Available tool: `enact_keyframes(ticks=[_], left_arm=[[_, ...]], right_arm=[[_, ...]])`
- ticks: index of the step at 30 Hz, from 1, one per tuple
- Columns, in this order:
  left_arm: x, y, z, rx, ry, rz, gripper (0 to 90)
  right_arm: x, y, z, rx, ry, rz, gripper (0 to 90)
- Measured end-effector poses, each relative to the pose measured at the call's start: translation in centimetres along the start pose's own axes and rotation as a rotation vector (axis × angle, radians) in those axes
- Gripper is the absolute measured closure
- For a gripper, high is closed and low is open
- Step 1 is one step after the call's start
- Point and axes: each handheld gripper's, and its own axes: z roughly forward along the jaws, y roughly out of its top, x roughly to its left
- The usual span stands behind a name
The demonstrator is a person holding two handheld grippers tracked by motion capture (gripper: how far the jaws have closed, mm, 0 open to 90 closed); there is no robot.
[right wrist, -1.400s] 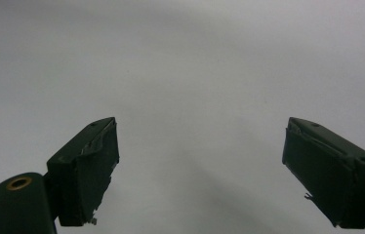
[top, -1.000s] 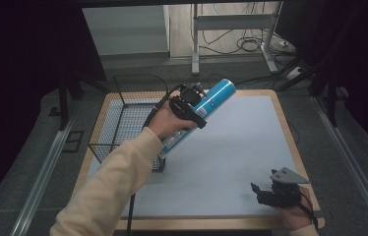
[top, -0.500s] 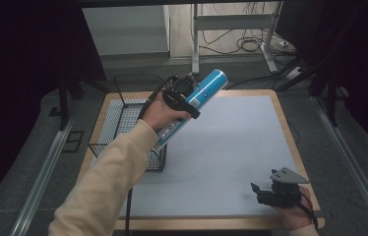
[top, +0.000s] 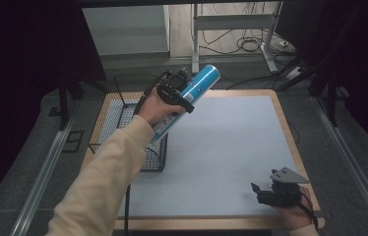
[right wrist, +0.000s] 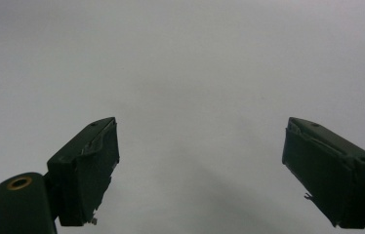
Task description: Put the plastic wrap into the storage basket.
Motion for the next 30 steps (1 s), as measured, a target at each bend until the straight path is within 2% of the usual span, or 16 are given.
enact_keyframes(ticks=[16,30], left_arm=[[2.5,-0.5,0.0,0.003,0.036,-0.036,31.3],[4.7,-1.4,0.7,0.017,0.065,-0.065,31.3]], right_arm=[[0.0,0.0,0.0,0.005,-0.001,0.001,14.0],[-0.1,0.0,0.1,0.006,-0.006,0.003,14.0]])
